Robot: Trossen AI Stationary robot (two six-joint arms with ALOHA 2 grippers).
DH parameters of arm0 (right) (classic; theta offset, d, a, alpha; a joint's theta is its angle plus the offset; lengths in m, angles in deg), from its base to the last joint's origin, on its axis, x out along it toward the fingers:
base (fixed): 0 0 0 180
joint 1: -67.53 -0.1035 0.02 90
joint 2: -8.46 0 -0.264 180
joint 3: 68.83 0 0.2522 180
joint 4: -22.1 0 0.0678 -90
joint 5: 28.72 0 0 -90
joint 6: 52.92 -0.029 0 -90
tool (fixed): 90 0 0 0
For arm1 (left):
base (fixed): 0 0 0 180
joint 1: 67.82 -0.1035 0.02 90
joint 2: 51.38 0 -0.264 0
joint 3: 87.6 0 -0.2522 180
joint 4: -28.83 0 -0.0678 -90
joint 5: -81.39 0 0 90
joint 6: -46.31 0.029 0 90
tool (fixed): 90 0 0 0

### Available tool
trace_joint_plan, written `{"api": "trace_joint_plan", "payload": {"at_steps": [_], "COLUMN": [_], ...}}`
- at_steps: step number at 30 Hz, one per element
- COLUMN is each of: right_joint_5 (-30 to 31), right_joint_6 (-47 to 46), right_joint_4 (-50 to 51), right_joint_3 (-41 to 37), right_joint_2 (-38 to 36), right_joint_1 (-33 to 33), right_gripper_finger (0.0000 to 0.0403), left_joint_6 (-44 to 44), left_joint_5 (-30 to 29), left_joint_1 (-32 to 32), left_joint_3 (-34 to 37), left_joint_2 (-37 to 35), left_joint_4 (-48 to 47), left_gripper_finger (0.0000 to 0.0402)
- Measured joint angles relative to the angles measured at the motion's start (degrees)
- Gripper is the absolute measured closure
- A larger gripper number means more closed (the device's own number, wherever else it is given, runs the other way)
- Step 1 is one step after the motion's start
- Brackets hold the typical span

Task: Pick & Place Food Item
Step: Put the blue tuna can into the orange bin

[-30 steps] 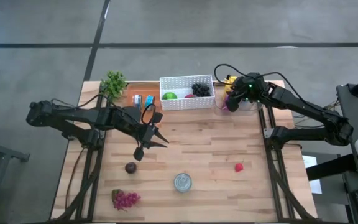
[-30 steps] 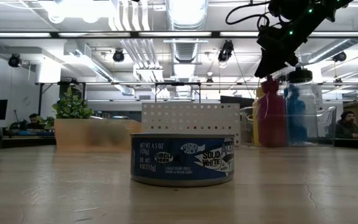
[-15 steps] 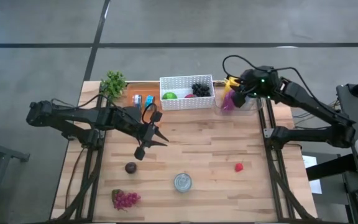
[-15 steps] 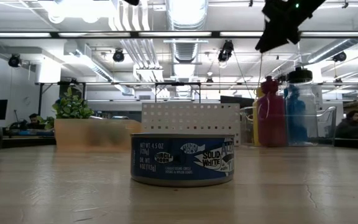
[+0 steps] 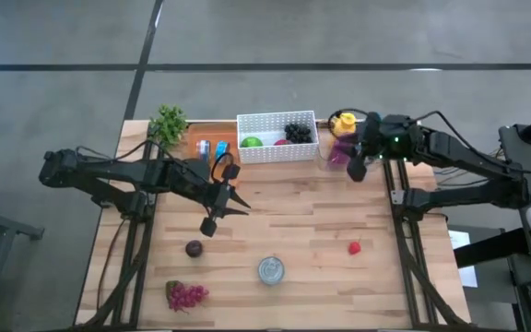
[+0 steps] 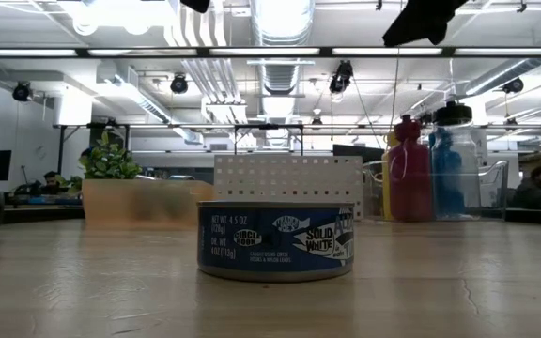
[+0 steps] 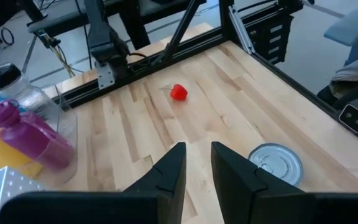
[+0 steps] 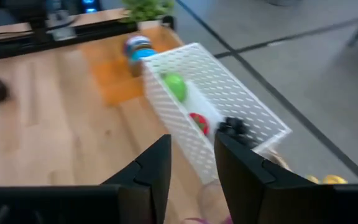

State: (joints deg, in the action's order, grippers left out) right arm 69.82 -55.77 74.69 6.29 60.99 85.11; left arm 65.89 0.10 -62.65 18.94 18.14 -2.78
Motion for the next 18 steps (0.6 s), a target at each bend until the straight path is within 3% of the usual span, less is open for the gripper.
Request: {"api": "trace_joint_plan", "payload": {"at_steps": [12, 18], "right_joint_5": [0.5, 0.6], "right_joint_6": [-0.2, -0.2], "right_joint_4": [-1.0, -3.4], "right_joint_3": [-0.1, -1.0], "right_joint_2": [0.5, 1.2], "right_joint_1": [-17.7, -25.2], "right_gripper_finger": [0.0350, 0.0370], "left_joint_6": [-6.1, -6.1], "left_joint_5": [-0.4, -0.8], "left_joint_1": [0.9, 5.1], "left_joint_3": [0.0, 0.0], "left_joint_2": [0.0, 0.0], "left_joint_4": [-2.2, -2.3], "left_gripper_finger": [0.0323, 0.0323]}}
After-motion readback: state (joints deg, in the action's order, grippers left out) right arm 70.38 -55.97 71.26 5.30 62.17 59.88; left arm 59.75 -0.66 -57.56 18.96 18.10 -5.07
